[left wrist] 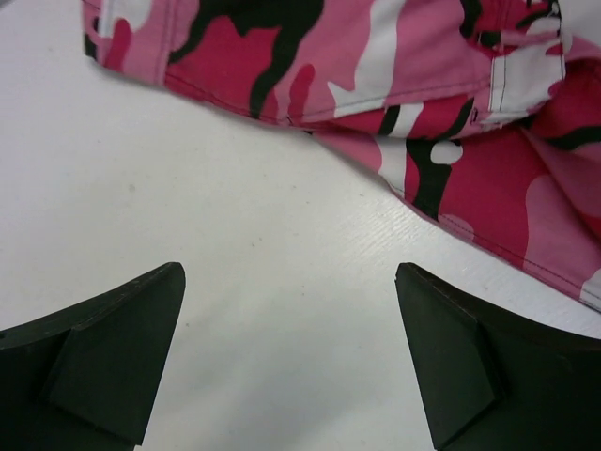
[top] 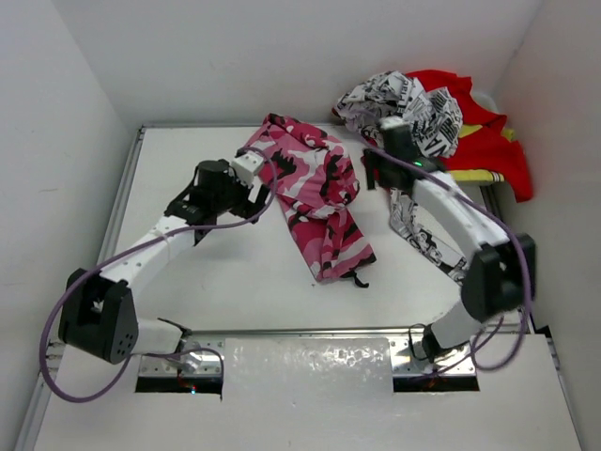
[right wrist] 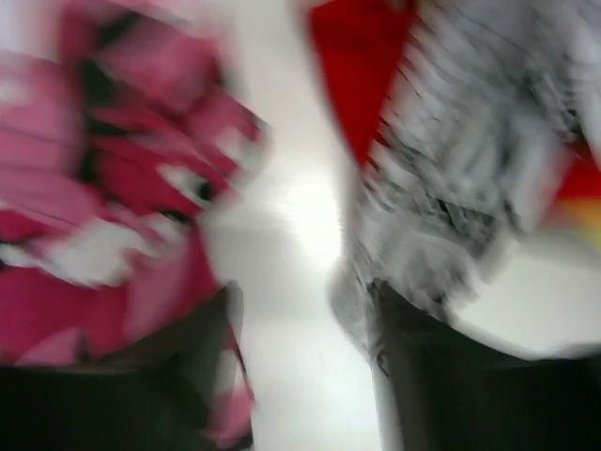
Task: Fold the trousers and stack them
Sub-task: Move the trousers to the center of the board, then flatten the trousers out
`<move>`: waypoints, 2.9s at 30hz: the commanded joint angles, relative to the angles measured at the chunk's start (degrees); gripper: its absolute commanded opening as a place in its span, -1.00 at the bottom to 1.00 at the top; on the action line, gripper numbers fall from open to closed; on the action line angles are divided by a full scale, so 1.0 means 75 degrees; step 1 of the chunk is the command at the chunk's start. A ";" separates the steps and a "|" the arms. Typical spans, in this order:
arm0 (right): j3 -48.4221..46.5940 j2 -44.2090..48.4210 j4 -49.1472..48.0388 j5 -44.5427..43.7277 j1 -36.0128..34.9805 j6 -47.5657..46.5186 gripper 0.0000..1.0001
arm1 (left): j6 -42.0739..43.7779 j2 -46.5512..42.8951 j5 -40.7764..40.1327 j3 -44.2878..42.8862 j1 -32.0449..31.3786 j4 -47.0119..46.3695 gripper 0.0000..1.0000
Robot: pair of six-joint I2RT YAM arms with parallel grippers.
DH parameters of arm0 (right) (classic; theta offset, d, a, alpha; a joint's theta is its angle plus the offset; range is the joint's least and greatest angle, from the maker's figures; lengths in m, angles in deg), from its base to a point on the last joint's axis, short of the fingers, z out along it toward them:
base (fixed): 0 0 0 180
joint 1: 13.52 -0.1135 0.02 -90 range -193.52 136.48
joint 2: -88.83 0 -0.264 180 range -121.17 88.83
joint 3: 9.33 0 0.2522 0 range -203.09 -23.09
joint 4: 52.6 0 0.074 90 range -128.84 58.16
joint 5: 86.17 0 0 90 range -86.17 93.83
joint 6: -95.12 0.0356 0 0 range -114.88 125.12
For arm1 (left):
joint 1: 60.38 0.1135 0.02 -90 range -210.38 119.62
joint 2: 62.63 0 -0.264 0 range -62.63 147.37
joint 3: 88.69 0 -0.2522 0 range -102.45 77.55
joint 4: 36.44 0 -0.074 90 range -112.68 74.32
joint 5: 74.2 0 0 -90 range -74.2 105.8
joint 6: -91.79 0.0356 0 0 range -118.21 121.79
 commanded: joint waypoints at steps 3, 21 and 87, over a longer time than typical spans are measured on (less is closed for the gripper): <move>0.2403 0.1680 0.0169 -0.0046 0.1044 0.0459 0.97 | 0.0100 0.0455 0.0291 -0.0059 -0.0273 -0.0224 0.85; 0.1425 -0.1836 -0.0462 0.0458 0.1197 -0.0773 -1.00 | 0.0311 0.0187 -0.0517 0.0374 -0.0390 -0.0459 0.85; -0.0235 -0.2304 -0.0380 0.4768 -0.3067 -0.0784 -0.94 | -0.1915 -0.0459 -0.0401 0.0411 0.1340 0.1450 0.74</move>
